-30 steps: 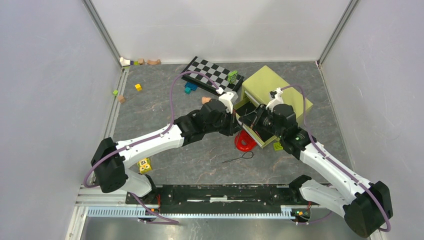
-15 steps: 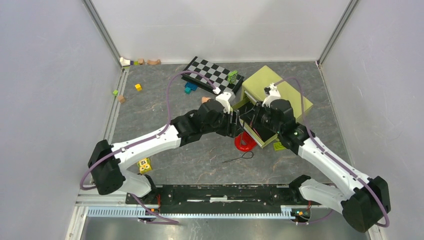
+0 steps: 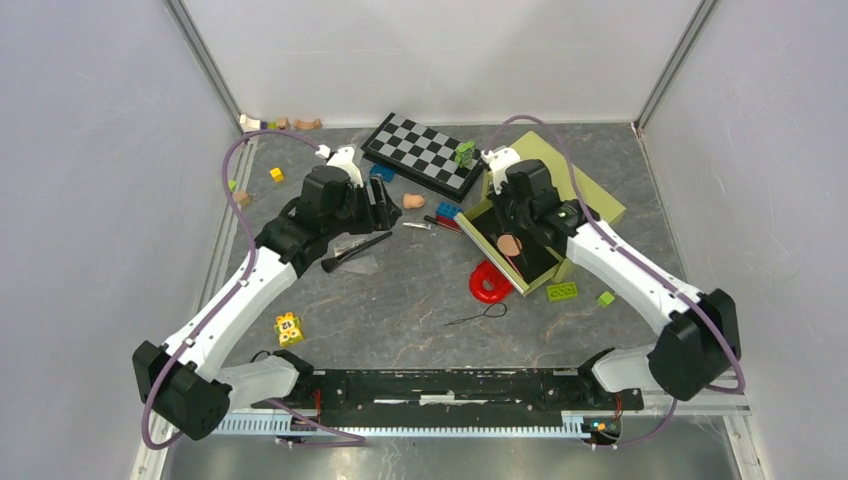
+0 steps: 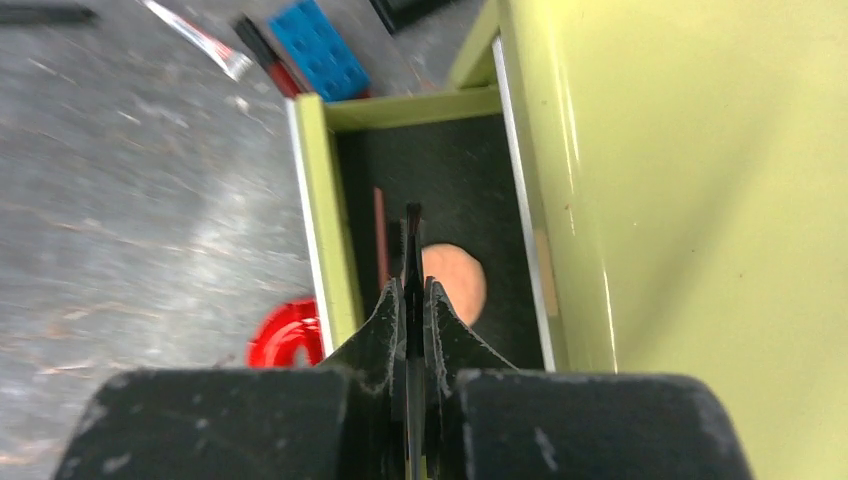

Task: Organize the makeup
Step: Place the makeup brush in the drawer.

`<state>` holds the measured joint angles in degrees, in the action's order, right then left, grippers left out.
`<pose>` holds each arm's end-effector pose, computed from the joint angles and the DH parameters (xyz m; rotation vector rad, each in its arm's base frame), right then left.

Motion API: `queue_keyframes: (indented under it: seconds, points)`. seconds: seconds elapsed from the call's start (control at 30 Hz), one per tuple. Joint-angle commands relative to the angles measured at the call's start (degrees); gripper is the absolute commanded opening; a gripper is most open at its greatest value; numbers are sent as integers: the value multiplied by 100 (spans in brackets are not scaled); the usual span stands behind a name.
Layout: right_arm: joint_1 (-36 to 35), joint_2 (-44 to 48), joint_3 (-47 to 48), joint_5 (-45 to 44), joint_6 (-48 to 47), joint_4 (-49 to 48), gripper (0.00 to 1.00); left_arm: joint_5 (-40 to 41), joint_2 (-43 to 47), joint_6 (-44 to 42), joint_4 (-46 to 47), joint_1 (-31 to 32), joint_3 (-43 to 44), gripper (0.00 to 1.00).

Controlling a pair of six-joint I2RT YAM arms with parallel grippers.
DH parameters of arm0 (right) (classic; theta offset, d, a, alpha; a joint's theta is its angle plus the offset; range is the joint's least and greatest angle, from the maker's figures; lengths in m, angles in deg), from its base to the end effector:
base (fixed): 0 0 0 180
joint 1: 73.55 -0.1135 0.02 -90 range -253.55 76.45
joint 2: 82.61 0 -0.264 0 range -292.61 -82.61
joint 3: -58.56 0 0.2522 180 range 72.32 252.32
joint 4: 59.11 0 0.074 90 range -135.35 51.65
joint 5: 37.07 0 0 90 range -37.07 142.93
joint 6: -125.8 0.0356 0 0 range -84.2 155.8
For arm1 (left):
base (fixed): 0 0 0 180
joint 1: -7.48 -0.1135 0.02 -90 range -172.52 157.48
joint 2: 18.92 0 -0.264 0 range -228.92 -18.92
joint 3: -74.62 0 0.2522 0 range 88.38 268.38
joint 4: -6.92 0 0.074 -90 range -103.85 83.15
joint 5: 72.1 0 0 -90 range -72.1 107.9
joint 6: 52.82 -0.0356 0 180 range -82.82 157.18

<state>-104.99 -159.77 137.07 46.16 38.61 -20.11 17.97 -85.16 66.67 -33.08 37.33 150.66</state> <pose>0.2582 0.1529 0.3100 -0.4883 2.1756 0.1966 0.2228 -0.1278 0.3429 0.0060 2.1596 -0.6136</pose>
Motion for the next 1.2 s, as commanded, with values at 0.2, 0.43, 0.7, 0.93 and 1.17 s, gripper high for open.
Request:
queue_keyframes:
  seconds: [0.2, 0.43, 0.7, 0.93, 1.17]
  points:
    - [-2, -701, -189, -856, -1538, -361, 0, 219, 65, -677, -680, -310, -46, 77]
    - [-2, -1273, -100, -644, -1634, -417, 1, 288, 280, -618, -584, -487, -297, 83]
    - [0, -1815, -2, -654, -1582, -627, 3, 151, 441, -796, -497, -594, -495, 87]
    - [-5, -2123, 16, -618, -1588, -737, 4, 148, 497, -796, -391, -595, -642, 88]
    - [-2, -2364, 38, -551, -1582, -836, 11, 19, 380, -831, -396, -611, -585, 88]
